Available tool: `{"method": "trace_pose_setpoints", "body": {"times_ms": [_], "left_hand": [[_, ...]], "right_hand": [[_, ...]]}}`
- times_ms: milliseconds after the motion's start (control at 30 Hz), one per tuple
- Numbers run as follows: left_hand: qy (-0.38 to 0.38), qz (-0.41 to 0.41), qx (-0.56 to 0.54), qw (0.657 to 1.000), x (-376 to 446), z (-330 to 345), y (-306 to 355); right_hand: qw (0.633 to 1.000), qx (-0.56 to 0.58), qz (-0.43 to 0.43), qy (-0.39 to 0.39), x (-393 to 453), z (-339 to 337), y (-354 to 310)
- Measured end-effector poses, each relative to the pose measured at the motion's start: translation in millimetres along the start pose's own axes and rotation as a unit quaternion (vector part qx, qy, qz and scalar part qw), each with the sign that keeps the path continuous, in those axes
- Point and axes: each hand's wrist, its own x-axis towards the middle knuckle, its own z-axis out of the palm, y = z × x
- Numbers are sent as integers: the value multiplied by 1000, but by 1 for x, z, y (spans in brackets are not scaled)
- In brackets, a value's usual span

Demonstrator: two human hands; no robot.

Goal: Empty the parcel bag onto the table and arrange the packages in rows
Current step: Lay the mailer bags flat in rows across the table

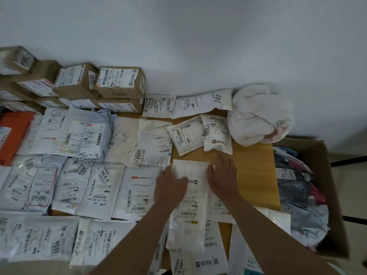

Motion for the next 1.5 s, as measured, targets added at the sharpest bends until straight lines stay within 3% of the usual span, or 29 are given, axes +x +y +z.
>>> {"method": "trace_pose_setpoints", "body": {"times_ms": [100,233,367,433,633,733,800,900,967,1133,1200,1367,1500], "left_hand": [[140,142,95,975,10,-3,20],[64,246,228,940,54,4,44],[16,276,312,909,83,14,49],[-8,266,326,907,91,15,48],[-15,245,289,925,95,12,56],[23,245,247,937,83,10,56],[76,211,174,959,63,6,52],[76,99,68,990,26,3,32],[37,28,28,999,3,9,13],[-5,-31,-1,1000,-32,27,-9],[-18,-38,4,999,-34,33,-9],[-15,-48,-24,998,-36,45,-1],[1,-17,-129,991,-44,44,-1]], "right_hand": [[999,-35,-40,-6,7,0,2],[993,-94,-58,-46,41,0,1],[980,-133,-67,-131,62,1,1],[973,-132,-38,-183,65,-1,1],[974,-103,17,-202,62,-3,-7],[991,-68,6,-116,48,-7,-5],[998,-10,43,-37,25,-11,-1],[979,81,177,-62,-24,-16,3],[975,52,210,-48,-54,-16,11],[961,-28,273,-33,-114,-26,64],[952,-60,297,-47,-134,-29,82],[914,-69,354,-184,-161,-34,113],[931,-52,324,-162,-156,-39,129]]}}
